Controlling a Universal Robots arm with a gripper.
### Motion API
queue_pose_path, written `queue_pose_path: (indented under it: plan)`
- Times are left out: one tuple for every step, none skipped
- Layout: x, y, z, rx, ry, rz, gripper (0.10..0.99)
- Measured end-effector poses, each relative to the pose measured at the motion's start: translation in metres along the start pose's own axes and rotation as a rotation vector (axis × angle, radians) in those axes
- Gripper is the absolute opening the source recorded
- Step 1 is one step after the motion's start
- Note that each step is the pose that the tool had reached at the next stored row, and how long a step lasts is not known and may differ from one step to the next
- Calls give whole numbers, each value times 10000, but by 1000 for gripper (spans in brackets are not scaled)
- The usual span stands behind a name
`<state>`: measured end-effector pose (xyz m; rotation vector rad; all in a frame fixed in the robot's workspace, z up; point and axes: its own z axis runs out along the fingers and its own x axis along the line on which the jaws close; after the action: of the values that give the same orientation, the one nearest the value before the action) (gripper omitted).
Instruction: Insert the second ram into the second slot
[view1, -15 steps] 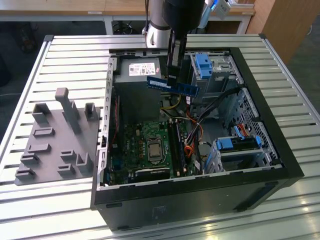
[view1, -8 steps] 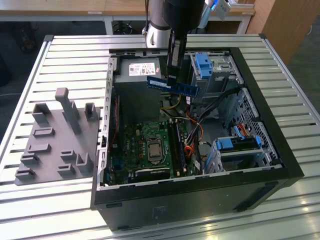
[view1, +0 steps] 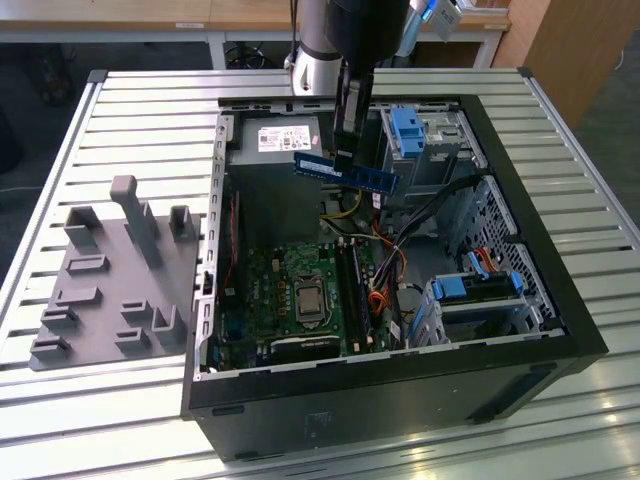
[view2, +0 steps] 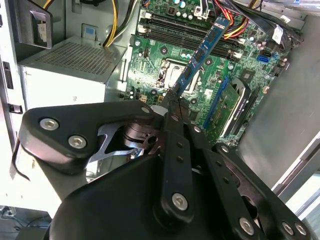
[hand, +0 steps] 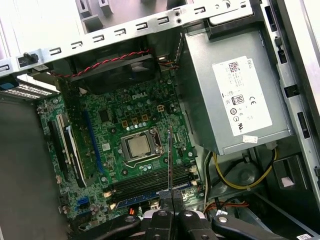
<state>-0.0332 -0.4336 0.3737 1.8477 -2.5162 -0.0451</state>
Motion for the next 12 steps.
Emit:
queue_pose_path:
  plan:
    - [0,0,0,0,0,8,114]
    - [0,0,0,0,0,16,114]
    - [0,0,0,0,0,24,114]
    - [0,0,0,0,-1,32,114]
    - [0,0,0,0,-1,39,114]
    - [0,0,0,0,-1,47,114]
    - [0,0,0,0,-1,54,114]
    - [0,0,0,0,-1,61,114]
    - [0,0,0,0,-2,67,114]
    - [0,0,0,0,-2,74,114]
    - [0,0,0,0,-2,81,114]
    - [0,0,0,0,-3,87,114]
